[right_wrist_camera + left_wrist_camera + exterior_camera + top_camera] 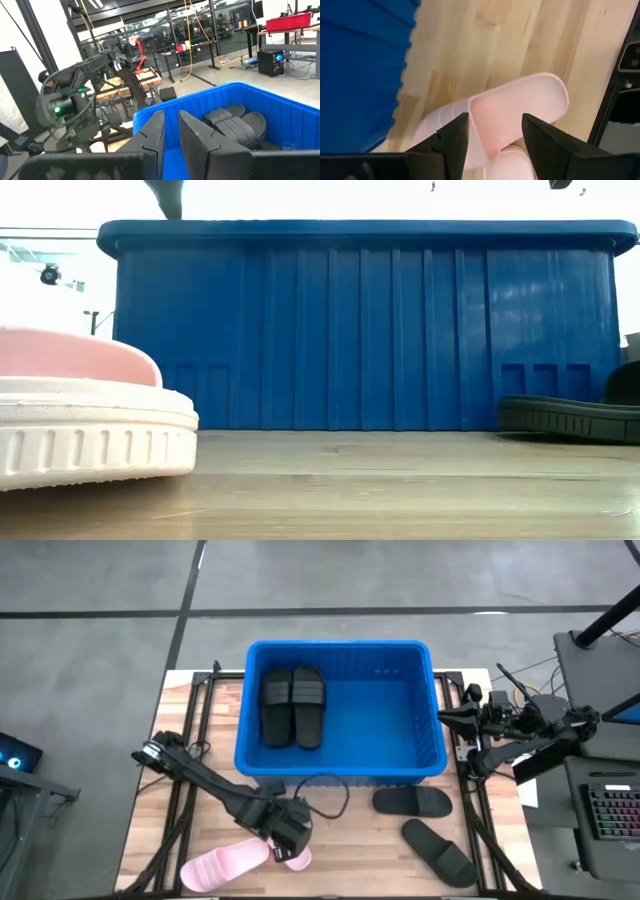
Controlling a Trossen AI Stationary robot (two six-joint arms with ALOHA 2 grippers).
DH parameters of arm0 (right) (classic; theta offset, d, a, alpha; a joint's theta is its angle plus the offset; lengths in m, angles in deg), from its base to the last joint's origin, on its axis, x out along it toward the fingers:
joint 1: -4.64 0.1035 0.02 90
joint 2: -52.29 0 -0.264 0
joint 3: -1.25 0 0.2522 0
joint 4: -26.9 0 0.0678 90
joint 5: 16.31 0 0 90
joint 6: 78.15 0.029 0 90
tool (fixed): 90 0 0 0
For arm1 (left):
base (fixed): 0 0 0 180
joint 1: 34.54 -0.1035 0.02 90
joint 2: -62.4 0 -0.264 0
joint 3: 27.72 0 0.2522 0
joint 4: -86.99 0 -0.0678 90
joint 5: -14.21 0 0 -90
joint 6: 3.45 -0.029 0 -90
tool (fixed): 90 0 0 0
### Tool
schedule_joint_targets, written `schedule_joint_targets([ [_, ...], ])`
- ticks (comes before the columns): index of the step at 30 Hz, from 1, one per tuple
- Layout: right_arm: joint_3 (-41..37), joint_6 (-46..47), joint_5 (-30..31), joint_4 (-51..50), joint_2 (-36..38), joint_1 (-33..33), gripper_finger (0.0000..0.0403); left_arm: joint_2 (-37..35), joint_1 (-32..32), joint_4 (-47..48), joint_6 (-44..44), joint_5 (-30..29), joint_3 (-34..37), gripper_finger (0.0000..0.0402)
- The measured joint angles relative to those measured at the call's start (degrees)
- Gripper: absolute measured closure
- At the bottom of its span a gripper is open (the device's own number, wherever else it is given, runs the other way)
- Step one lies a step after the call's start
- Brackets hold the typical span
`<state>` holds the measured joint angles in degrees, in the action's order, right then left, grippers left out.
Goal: Pick and place slides into bin
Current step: Put the right pink slide into the blue bin
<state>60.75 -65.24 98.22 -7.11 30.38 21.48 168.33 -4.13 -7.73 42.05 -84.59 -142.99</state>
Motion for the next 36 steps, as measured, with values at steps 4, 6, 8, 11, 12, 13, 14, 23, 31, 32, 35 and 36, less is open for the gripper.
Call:
schedule_joint_targets([
  [4,0.0,0.0,0.0,0.0,0.0,0.0,0.0355,2.3,1.4,0.1,0.7,1.4,0.4,0.0233],
  [6,0.0,0.0,0.0,0.0,0.0,0.0,0.0355,3.3,2.1,0.1,1.2,2.0,0.7,0.0233],
  [8,0.0,0.0,0.0,0.0,0.0,0.0,0.0355,4.2,2.8,0.3,2.5,2.3,0.8,0.0233],
  [11,0.0,0.0,0.0,0.0,0.0,0.0,0.0355,5.7,3.4,1.9,5.4,2.5,0.9,0.0233],
  [12,0.0,0.0,0.0,0.0,0.0,0.0,0.0355,6.1,3.6,2.7,6.6,2.6,0.9,0.0233],
  [13,0.0,0.0,0.0,-0.1,0.0,0.0,0.0355,6.6,3.6,3.8,7.5,2.6,0.9,0.0233],
  [14,0.0,0.0,0.0,-0.1,0.0,0.0,0.0355,7.0,3.6,5.2,8.6,2.6,0.9,0.0233],
  [23,0.0,0.0,0.0,-0.1,0.0,0.0,0.0355,11.2,3.3,8.5,14.8,8.2,0.9,0.0233],
  [31,0.0,0.0,0.0,0.0,0.1,0.0,0.0355,15.0,3.0,8.5,23.2,9.6,0.8,0.0233],
  [32,0.0,0.0,0.0,0.0,0.1,0.0,0.0355,15.5,3.0,8.8,23.4,9.6,0.8,0.0233],
  [35,0.6,0.0,0.0,0.0,0.0,0.0,0.0355,16.5,2.6,10.9,26.1,9.6,0.8,0.0233],
  [36,0.9,0.0,0.0,0.1,0.0,0.0,0.0355,16.7,2.5,11.7,26.3,9.7,0.8,0.0233],
])
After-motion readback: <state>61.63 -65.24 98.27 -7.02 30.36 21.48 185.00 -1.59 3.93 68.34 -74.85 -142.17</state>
